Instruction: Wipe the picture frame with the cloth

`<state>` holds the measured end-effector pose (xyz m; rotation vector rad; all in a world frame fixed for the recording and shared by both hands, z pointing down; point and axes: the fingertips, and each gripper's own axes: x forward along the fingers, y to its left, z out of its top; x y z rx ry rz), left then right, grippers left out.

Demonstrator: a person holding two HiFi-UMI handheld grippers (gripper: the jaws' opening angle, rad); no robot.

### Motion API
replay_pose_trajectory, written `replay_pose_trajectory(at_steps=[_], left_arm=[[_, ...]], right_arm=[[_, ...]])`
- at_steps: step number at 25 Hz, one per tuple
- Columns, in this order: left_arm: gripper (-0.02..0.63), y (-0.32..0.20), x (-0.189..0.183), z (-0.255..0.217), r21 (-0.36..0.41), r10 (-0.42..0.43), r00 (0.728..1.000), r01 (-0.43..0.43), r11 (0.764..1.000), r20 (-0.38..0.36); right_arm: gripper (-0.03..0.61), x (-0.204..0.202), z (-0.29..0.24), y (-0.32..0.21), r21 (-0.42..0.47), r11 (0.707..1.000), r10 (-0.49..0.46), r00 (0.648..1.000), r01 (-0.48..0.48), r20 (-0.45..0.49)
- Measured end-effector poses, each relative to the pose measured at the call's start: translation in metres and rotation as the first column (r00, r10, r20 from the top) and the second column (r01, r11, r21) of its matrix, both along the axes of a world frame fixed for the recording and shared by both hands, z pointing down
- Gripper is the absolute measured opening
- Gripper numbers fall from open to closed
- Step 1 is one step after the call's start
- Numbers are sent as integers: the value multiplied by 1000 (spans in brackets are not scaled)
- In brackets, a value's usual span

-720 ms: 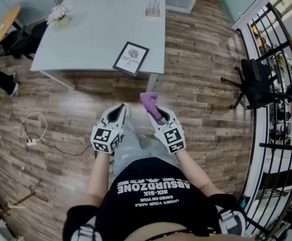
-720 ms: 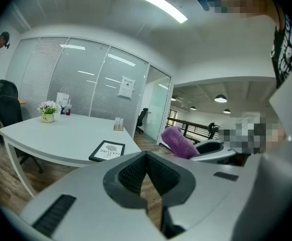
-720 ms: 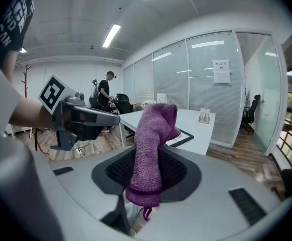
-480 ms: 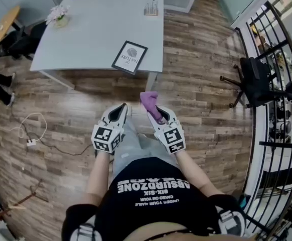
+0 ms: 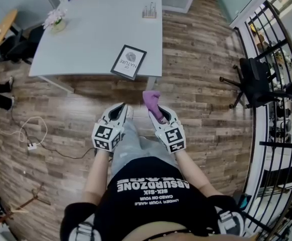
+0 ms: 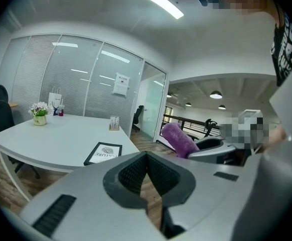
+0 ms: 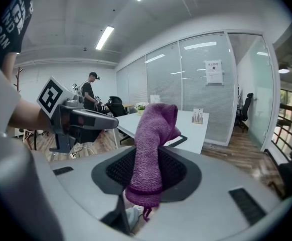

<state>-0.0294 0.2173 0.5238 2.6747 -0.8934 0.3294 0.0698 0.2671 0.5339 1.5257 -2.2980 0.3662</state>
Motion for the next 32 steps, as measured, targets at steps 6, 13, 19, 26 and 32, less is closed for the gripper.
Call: replay_pose_trajectory(at_steps=[6,13,19,26,32], left_arm=[[15,-46,-5,14,-26,4,1000,-3,1000,22],[15,-117,-15,33,-67,16,998,-11,998,66],[15,-174,-17,40,-72,42,994,-35,997,100],[15,-223,-20,59,-94,85,984,-71,993,154],[15,-247,-15,84,-134,151,971,-127,983,186]], right_arm=[[138,1,4,-47,-8,1000,7,1000,-7,12],[138,2,9,-124,-32,999,5,1000,-4,5],[138,3,9,-192,-36,999,20,1000,-20,2],[138,1,7,-262,-17,999,48,999,-48,-4],[138,5,15,-315,-17,998,57,997,-58,-50]])
